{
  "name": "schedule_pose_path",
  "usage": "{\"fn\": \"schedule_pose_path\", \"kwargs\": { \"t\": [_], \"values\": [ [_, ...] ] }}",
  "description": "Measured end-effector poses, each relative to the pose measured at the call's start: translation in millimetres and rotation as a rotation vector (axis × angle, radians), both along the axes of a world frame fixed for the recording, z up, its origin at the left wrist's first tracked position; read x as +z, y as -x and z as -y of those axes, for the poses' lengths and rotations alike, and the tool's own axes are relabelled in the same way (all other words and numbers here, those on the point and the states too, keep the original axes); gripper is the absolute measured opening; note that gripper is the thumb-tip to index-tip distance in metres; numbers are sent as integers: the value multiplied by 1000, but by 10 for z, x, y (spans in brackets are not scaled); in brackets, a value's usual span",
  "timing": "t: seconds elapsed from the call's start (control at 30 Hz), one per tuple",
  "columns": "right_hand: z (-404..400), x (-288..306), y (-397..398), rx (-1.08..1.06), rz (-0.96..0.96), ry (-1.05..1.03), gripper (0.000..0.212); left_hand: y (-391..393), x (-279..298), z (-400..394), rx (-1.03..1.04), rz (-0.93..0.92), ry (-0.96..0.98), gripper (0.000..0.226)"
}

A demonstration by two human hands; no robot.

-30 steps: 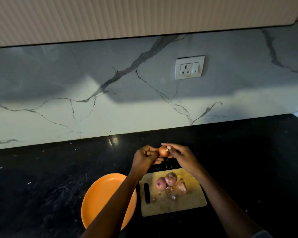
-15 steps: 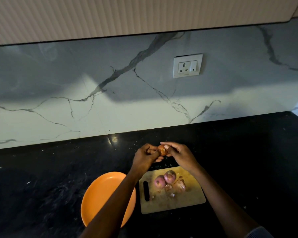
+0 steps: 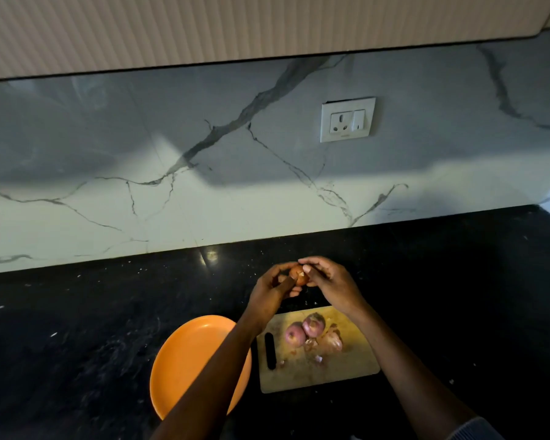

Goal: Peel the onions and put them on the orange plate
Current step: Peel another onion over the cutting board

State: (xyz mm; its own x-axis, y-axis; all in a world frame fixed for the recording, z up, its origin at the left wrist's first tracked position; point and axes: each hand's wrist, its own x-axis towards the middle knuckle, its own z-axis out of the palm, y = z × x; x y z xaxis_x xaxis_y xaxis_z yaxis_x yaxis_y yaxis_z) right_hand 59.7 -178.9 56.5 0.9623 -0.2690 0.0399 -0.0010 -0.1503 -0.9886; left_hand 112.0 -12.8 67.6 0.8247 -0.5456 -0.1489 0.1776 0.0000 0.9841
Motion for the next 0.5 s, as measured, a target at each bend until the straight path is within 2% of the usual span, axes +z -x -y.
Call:
{"fn": "schedule_pose_path", "kwargs": {
  "t": [0.1, 0.2, 0.4, 0.5],
  "values": [
    [2, 8, 3, 7, 19, -61, 18, -9, 2, -9, 63, -15, 23, 27],
    [-13, 34, 33, 47, 35, 11, 23, -20, 4, -14, 126, -69, 65, 25],
    [-4, 49, 28, -98, 148, 58, 17, 8, 23, 9, 55, -166, 138, 27],
    [30, 63, 28, -114, 138, 62, 15, 12, 60, -8, 21, -74, 94, 35]
  ]
}}
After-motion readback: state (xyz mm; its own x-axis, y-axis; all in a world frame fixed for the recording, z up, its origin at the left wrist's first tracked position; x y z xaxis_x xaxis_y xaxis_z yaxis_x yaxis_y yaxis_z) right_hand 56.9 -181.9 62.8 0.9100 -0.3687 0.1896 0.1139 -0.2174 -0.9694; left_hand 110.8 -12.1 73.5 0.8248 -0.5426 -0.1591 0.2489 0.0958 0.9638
